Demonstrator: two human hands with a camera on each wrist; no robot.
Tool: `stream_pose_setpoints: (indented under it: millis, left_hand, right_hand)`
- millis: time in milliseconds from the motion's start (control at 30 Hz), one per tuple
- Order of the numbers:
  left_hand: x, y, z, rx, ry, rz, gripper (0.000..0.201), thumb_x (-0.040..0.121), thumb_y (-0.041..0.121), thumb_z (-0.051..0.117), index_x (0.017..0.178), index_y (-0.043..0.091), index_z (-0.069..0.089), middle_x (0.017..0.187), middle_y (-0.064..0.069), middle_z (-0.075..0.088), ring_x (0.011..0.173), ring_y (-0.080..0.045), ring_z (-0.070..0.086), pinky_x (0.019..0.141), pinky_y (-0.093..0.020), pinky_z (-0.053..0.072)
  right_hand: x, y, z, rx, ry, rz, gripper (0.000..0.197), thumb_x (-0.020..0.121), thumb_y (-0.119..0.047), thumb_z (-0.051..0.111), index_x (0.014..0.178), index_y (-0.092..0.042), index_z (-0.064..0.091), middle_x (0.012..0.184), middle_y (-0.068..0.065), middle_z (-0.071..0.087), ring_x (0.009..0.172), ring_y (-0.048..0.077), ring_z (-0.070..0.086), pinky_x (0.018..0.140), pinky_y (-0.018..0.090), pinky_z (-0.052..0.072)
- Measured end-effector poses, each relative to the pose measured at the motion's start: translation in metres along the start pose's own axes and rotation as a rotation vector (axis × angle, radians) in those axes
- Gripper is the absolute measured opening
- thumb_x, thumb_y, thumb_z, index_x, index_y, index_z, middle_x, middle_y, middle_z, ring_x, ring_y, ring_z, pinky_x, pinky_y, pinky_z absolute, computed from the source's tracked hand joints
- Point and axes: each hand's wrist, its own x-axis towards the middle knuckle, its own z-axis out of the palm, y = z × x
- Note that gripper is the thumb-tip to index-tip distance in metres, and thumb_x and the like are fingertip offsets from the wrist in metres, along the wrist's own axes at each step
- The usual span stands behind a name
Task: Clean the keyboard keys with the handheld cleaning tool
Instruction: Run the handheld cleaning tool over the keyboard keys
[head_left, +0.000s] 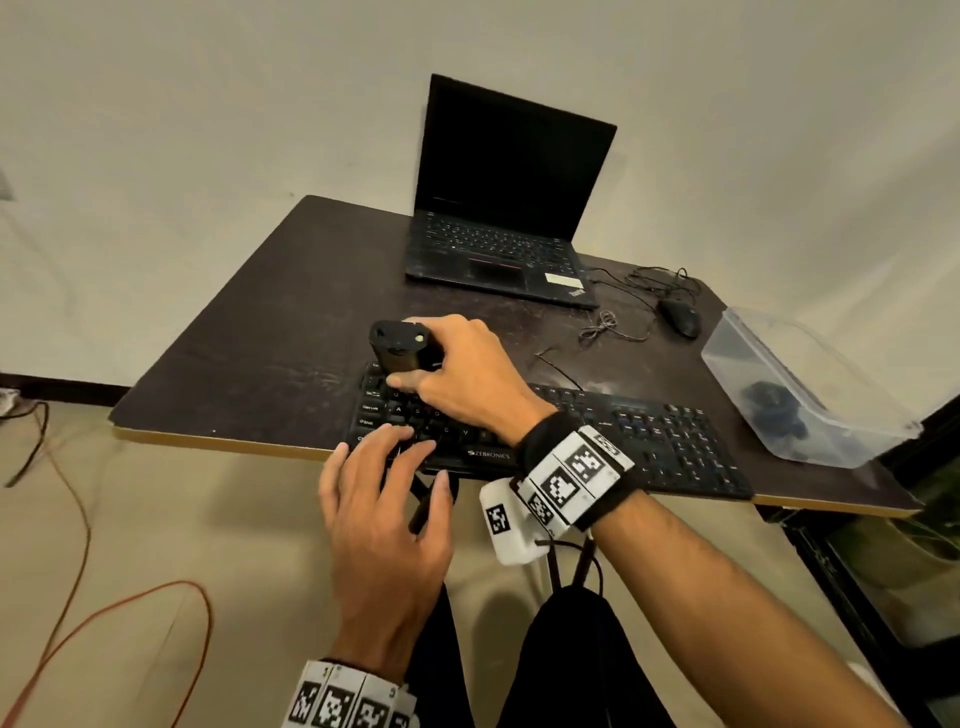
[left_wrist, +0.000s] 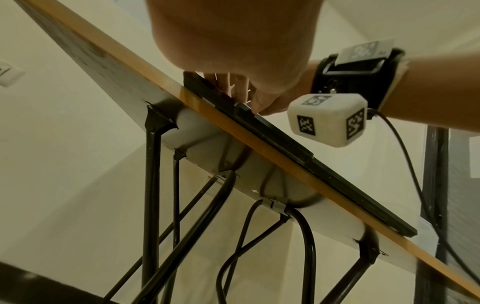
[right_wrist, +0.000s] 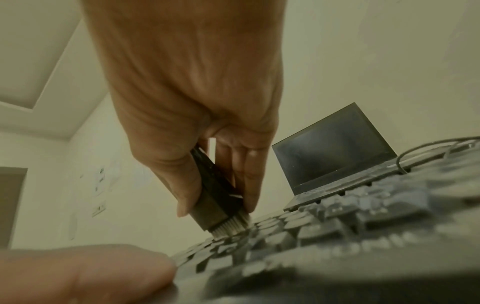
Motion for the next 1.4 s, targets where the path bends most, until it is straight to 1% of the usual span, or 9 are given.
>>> stream_pose_setpoints:
  millis: [200, 333, 400, 533, 700, 900, 1133, 1267, 1400]
  left_hand:
    - [0.0, 0.005, 0.0, -0.032, 0.029, -0.025, 0.025, 0.094, 0.022, 0.071, 0.116, 0.012, 0.075, 0.131, -0.003, 0.067, 0.126, -0.022, 0.063, 0.123, -0.053, 0.032]
    - [0.0, 0.005, 0.0, -0.055, 0.035, -0.074, 0.024, 0.096, 0.025, 0.071, 0.117, 0.014, 0.075, 0.131, 0.001, 0.066, 0.13, -0.019, 0.061, 0.126, -0.049, 0.029]
    - [0.001, 0.008, 0.001, -0.06, 0.028, -0.077, 0.024, 0.096, 0.025, 0.07, 0.118, 0.015, 0.075, 0.131, 0.002, 0.065, 0.13, -0.018, 0.06, 0.127, -0.046, 0.026]
    - [0.001, 0.006, 0.0, -0.072, 0.023, -0.095, 0.023, 0.097, 0.026, 0.069, 0.117, 0.016, 0.075, 0.132, 0.002, 0.065, 0.13, -0.016, 0.059, 0.128, -0.041, 0.022]
    - [0.001, 0.006, -0.001, -0.064, -0.004, -0.097, 0.024, 0.099, 0.027, 0.066, 0.118, 0.016, 0.074, 0.134, 0.002, 0.064, 0.132, -0.016, 0.057, 0.129, -0.04, 0.02]
    - [0.001, 0.005, -0.001, -0.056, 0.012, -0.083, 0.024, 0.098, 0.026, 0.068, 0.118, 0.015, 0.075, 0.133, 0.001, 0.066, 0.132, -0.016, 0.058, 0.128, -0.04, 0.023]
    - [0.0, 0.006, 0.001, -0.037, 0.024, -0.071, 0.022, 0.097, 0.024, 0.069, 0.117, 0.015, 0.075, 0.132, 0.001, 0.066, 0.129, -0.019, 0.06, 0.126, -0.046, 0.028]
    - [0.0, 0.006, 0.001, -0.019, 0.036, -0.058, 0.023, 0.097, 0.023, 0.069, 0.117, 0.014, 0.075, 0.131, 0.0, 0.066, 0.13, -0.022, 0.061, 0.124, -0.052, 0.031]
    - [0.0, 0.006, 0.001, -0.011, 0.039, -0.047, 0.023, 0.097, 0.022, 0.069, 0.118, 0.013, 0.075, 0.132, -0.002, 0.067, 0.131, -0.022, 0.061, 0.124, -0.052, 0.031]
  right_hand:
    - [-0.018, 0.035, -0.036, -0.127, 0.022, 0.101, 0.021, 0.084, -0.028, 0.087, 0.097, -0.036, 0.072, 0.088, -0.012, 0.075, 0.084, 0.015, 0.068, 0.075, 0.028, 0.049]
    - [-0.038, 0.072, -0.068, -0.172, 0.023, 0.188, 0.026, 0.083, -0.029, 0.089, 0.106, -0.027, 0.077, 0.097, -0.008, 0.079, 0.092, 0.016, 0.073, 0.09, 0.04, 0.06]
    - [-0.039, 0.073, -0.073, -0.208, -0.008, 0.142, 0.027, 0.082, -0.028, 0.089, 0.107, -0.028, 0.078, 0.098, -0.01, 0.08, 0.095, 0.014, 0.074, 0.093, 0.044, 0.06]
    - [-0.007, 0.045, -0.056, -0.227, -0.121, 0.003, 0.021, 0.077, -0.024, 0.086, 0.095, -0.026, 0.075, 0.088, -0.006, 0.078, 0.084, 0.015, 0.074, 0.082, 0.045, 0.061]
    - [0.042, -0.003, -0.007, -0.176, -0.189, -0.142, 0.025, 0.074, -0.019, 0.086, 0.087, -0.026, 0.066, 0.081, -0.007, 0.074, 0.077, 0.014, 0.07, 0.072, 0.029, 0.053]
    - [0.059, -0.025, 0.004, -0.213, -0.252, -0.198, 0.03, 0.075, -0.019, 0.086, 0.084, -0.031, 0.06, 0.081, -0.007, 0.072, 0.077, 0.015, 0.069, 0.069, 0.028, 0.047]
    - [0.011, 0.047, -0.068, -0.243, -0.247, -0.025, 0.029, 0.077, -0.021, 0.089, 0.098, -0.024, 0.07, 0.096, -0.004, 0.078, 0.089, 0.015, 0.074, 0.086, 0.043, 0.061]
    - [-0.029, 0.092, -0.11, -0.175, -0.186, 0.091, 0.034, 0.081, -0.014, 0.09, 0.108, -0.024, 0.072, 0.108, -0.009, 0.076, 0.098, 0.008, 0.074, 0.092, 0.039, 0.062]
    - [-0.056, 0.125, -0.134, -0.108, -0.12, 0.156, 0.035, 0.082, -0.011, 0.09, 0.108, -0.026, 0.072, 0.104, -0.011, 0.076, 0.096, 0.003, 0.074, 0.09, 0.035, 0.064]
